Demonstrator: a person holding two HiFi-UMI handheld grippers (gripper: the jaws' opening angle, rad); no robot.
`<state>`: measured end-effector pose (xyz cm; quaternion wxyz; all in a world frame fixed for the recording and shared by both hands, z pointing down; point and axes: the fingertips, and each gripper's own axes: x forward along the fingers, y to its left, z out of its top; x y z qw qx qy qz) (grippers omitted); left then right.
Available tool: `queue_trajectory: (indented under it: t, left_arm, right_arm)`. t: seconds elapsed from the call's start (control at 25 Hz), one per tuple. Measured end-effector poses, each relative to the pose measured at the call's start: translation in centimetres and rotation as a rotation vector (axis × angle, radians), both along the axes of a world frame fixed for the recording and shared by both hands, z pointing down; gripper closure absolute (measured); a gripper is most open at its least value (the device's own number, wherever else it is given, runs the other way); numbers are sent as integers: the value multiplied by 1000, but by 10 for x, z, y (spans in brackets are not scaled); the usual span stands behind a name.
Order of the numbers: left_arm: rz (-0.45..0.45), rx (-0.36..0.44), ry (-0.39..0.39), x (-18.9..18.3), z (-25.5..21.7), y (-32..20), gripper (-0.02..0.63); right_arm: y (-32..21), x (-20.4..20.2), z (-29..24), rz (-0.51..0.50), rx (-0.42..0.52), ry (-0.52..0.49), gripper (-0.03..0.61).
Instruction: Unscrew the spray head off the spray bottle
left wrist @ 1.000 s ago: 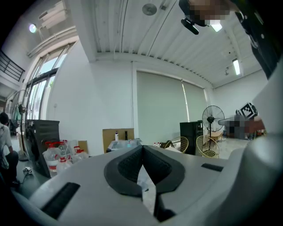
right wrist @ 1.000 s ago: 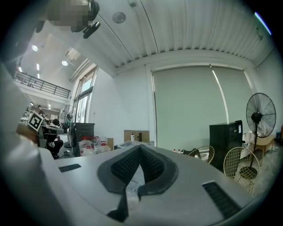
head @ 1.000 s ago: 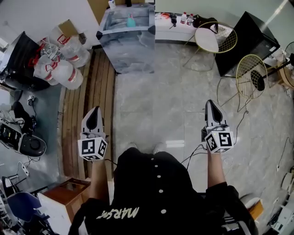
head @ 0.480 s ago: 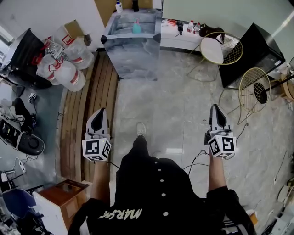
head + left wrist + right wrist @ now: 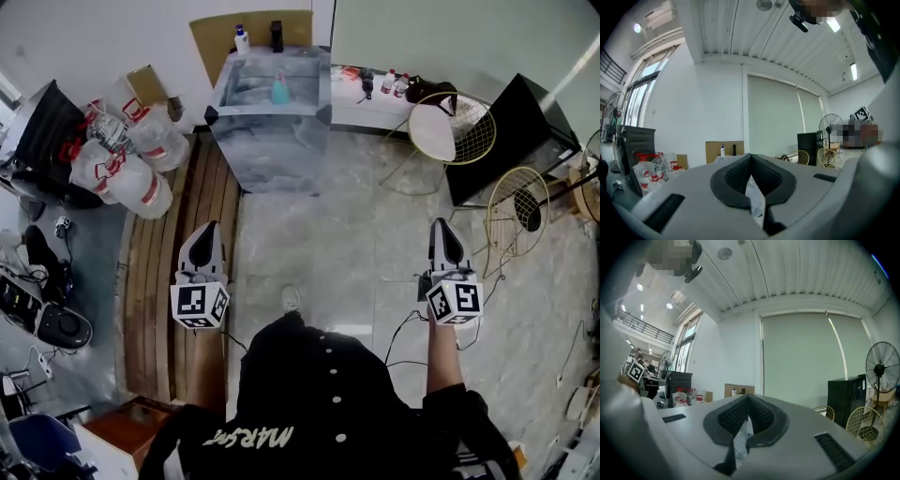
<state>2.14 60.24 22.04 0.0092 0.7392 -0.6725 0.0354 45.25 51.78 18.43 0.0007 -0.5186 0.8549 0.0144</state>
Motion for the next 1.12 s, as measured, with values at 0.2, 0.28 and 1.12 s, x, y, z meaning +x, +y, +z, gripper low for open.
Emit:
queue_trajectory:
  t: [0.2, 0.28, 1.12]
  left_arm:
    - [12, -2, -11, -31, -1, -47, 589]
    - [19, -4, -17, -43, 1, -62, 589]
    - [66, -51, -8, -109, 24, -191, 589]
  right_arm:
    - [-42, -34, -3, -10, 2, 0, 566]
    - [-56, -48, -3, -10, 4, 1, 566]
    - [-171, -131, 16, -23, -22, 17, 566]
